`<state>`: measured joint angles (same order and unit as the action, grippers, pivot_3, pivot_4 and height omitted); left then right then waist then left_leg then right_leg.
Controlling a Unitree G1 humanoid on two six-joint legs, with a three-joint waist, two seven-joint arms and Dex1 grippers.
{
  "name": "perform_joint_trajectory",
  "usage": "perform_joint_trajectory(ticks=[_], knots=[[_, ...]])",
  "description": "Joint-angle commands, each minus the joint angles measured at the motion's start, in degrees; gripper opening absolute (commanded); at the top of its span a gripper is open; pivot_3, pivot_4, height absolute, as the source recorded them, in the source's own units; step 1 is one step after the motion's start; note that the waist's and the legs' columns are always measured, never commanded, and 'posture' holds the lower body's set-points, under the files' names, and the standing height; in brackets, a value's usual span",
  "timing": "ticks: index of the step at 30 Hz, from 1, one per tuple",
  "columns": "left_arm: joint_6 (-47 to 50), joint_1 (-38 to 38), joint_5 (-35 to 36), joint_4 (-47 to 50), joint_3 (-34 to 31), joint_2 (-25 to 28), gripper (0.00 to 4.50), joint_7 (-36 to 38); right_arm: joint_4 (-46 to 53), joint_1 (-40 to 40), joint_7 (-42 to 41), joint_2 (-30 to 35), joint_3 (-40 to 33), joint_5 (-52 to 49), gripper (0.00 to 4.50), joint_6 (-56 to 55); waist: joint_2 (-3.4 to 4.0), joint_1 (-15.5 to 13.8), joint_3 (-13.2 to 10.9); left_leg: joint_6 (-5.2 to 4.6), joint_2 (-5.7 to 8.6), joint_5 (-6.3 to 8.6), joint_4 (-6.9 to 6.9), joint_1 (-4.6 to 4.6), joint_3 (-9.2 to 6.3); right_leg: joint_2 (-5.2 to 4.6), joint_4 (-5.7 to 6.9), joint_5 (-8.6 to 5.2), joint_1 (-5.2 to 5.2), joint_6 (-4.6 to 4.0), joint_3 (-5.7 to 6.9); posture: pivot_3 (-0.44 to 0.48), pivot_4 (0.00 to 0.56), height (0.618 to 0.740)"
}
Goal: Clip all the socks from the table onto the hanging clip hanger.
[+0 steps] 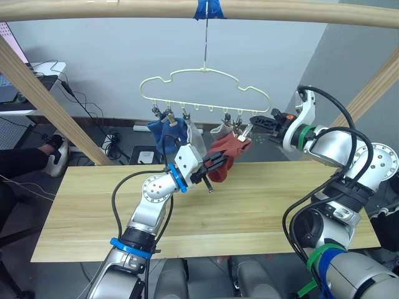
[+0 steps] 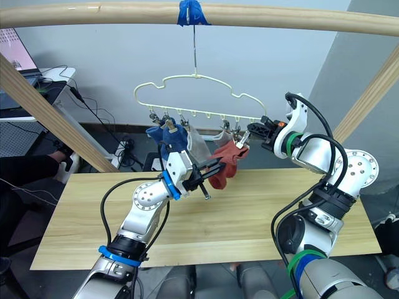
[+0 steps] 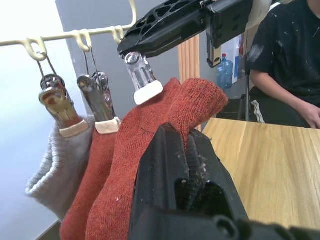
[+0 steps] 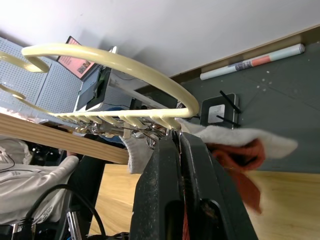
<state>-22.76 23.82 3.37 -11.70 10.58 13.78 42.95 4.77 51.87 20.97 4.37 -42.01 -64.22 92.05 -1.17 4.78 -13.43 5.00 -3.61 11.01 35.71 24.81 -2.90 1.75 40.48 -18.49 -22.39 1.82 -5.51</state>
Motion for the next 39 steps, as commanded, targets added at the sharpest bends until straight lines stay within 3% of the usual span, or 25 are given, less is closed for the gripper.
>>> perform_joint_trajectory(ticks=[1,9,12,19,22,23,29,34,39], knots=[[-2.03,1.1,-0.26,0.73,0.25,-0.35,0.03,-1.03,0.0,0.27,3.37,0.2,-0.88,-3.75,0.0,0.45,0.0,0.0,0.0,0.0,0.0,0.0,-0.01,0.0,0.0,0.0,-0.02,0.0,0.0,0.0,0.0,-0.083,0.189,0.74],[-2.77,1.59,-0.56,0.56,0.31,-0.3,0.03,-2.04,-1.18,-0.72,6.32,1.86,1.01,-8.72,0.0,0.45,0.0,0.01,0.0,-0.02,0.0,0.01,-0.07,0.04,0.0,0.0,-0.14,0.0,0.0,0.0,0.0,-0.076,0.186,0.74],[-2.78,1.45,-0.55,0.67,0.46,-0.18,0.0,-1.9,-1.45,-0.85,6.4,2.13,1.15,-9.5,0.67,0.2,0.0,0.0,0.0,-0.02,-0.01,0.01,-0.12,0.04,0.01,0.0,-0.18,0.0,0.0,0.0,0.0,-0.075,0.185,0.74],[-1.07,1.89,0.08,-0.04,1.14,-0.19,0.0,-0.58,-0.66,-1.69,4.96,4.5,3.43,-11.18,3.14,-1.23,0.0,0.15,0.0,-0.02,-0.03,0.01,-0.32,0.04,0.04,0.0,-0.3,0.01,-0.04,-0.01,0.0,-0.08,0.183,0.74],[3.78,1.77,2.48,0.03,2.06,-0.7,0.8,2.02,2.37,-3.29,0.3,8.82,6.84,-10.09,4.31,-1.87,0.0,0.08,0.0,-0.02,-0.02,0.01,-0.43,0.05,0.05,0.0,-0.45,0.01,-0.04,-0.01,0.0,-0.087,0.187,0.74],[6.08,1.53,3.33,0.17,2.61,-0.87,1.02,3.22,4.28,-4.16,-2.55,11.34,8.88,-9.19,4.5,-2.45,0.0,0.04,0.0,-0.02,-0.01,0.0,-0.49,0.06,0.06,-0.01,-0.51,0.01,-0.04,-0.01,-0.01,-0.091,0.189,0.74],[15.76,-0.29,6.39,2.84,3.32,-0.11,2.91,6.96,15.2,-15.0,-18.06,25.11,20.12,-0.77,4.5,-11.12,0.01,0.2,0.0,-0.02,-0.08,0.01,-0.74,0.07,0.1,0.0,-0.71,-0.04,-0.07,0.05,0.05,-0.109,0.198,0.74],[24.17,-4.25,9.92,6.68,-0.81,5.37,4.39,8.33,22.35,-28.73,-31.44,33.18,28.58,12.57,4.5,-27.85,0.01,0.54,0.0,-0.01,-0.09,0.0,-0.74,0.0,0.16,0.01,-0.67,-0.05,-0.07,0.06,-0.04,-0.107,0.204,0.74],[32.95,-10.4,15.23,9.74,-9.38,14.84,4.47,9.06,25.37,-39.31,-40.72,36.04,33.5,23.14,4.5,-42.93,0.02,0.85,-0.08,-0.01,-0.13,0.0,-0.74,-0.08,0.15,0.03,-0.6,-0.19,-0.06,0.3,-0.03,-0.082,0.215,0.74]])
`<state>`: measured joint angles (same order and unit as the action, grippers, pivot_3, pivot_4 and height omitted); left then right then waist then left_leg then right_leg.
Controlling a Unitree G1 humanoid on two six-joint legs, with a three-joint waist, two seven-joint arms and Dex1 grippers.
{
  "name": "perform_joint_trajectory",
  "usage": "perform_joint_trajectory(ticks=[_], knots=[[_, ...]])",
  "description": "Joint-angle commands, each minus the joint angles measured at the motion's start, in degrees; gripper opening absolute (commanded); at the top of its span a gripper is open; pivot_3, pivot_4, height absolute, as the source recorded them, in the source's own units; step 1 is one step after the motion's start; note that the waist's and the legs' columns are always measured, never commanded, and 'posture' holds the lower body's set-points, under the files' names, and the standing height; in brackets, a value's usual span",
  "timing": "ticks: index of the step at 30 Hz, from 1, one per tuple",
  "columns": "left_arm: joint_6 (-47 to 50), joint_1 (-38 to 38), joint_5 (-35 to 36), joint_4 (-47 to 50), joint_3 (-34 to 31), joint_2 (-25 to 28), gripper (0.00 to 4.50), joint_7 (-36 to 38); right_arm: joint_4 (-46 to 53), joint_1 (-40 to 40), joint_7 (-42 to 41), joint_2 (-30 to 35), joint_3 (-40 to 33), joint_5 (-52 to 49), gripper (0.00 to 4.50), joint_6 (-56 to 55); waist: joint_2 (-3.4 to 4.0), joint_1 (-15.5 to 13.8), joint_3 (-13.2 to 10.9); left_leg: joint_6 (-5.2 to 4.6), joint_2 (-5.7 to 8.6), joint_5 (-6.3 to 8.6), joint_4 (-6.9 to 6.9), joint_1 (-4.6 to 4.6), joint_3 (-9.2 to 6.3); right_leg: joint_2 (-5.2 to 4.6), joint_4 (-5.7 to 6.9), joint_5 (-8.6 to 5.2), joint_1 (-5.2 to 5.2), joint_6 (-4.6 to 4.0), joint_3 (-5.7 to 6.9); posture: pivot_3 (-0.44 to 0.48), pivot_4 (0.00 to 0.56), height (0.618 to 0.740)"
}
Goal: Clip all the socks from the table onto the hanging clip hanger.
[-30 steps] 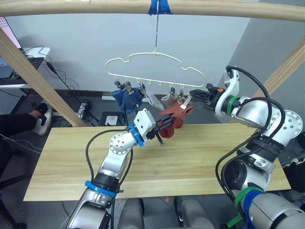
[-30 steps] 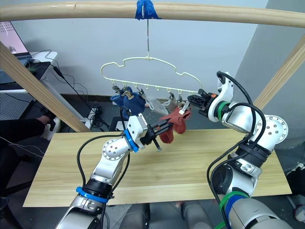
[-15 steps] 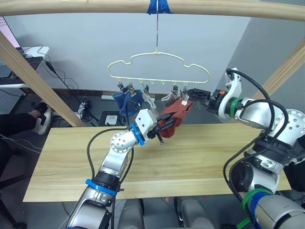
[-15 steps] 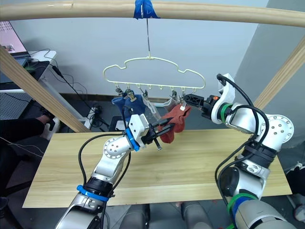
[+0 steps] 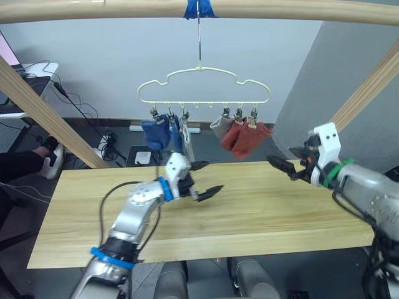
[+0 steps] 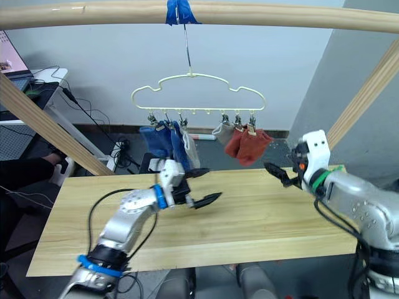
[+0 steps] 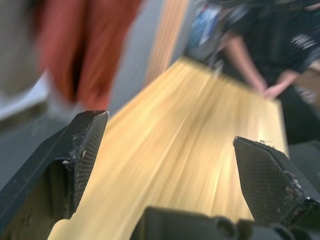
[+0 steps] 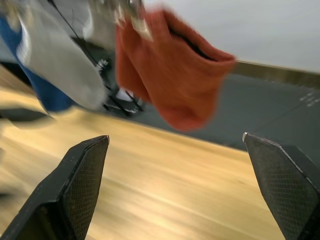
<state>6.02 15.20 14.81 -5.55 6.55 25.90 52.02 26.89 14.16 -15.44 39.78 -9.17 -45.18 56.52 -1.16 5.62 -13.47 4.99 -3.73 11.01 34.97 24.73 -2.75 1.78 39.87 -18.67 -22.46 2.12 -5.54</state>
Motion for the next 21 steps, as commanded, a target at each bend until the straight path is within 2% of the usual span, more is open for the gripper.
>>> perform_joint_trajectory(ticks=[1,5,8,11,21], knots=[[6.08,-2.73,5.18,4.18,-7.64,3.94,4.47,-0.81,3.2,-2.87,-5.63,1.01,1.4,6.2,4.5,-9.95,0.03,-0.04,-0.08,0.0,0.0,0.0,0.01,0.0,0.0,0.0,0.01,0.0,0.0,0.0,0.0,-0.082,0.215,0.74],[10.86,-8.56,5.81,5.83,-14.31,9.0,4.47,-3.39,1.05,-8.16,-9.29,0.97,3.09,11.87,4.5,-16.41,-0.01,-0.72,-0.11,0.01,0.05,0.0,0.07,0.01,-0.01,-0.07,-0.02,0.0,0.06,0.01,0.01,-0.051,0.221,0.74],[13.33,-11.81,4.05,8.86,-17.14,9.64,4.47,-8.94,-0.9,-10.86,-11.11,0.25,3.32,14.42,4.5,-19.74,-0.01,-1.0,-0.12,0.01,0.06,0.0,0.06,0.0,-0.02,-0.11,-0.07,-0.01,0.1,0.02,0.03,-0.034,0.22,0.74],[13.18,-14.16,1.17,11.01,-18.43,10.13,4.47,-13.27,-2.54,-12.39,-11.91,-0.61,2.64,15.97,4.5,-21.36,-0.03,-1.47,-0.13,0.02,0.1,0.0,0.06,0.0,-0.03,-0.17,-0.06,0.0,0.11,0.01,0.05,-0.024,0.22,0.74],[17.05,-17.5,2.28,15.06,-19.38,11.19,4.47,-14.4,-7.14,-12.75,-14.11,-1.54,2.07,19.22,4.5,-23.55,-0.03,-2.37,-0.14,0.02,0.09,0.0,0.07,-0.03,-0.02,-0.17,-0.03,0.0,0.12,0.01,0.04,0.0,0.225,0.74]])
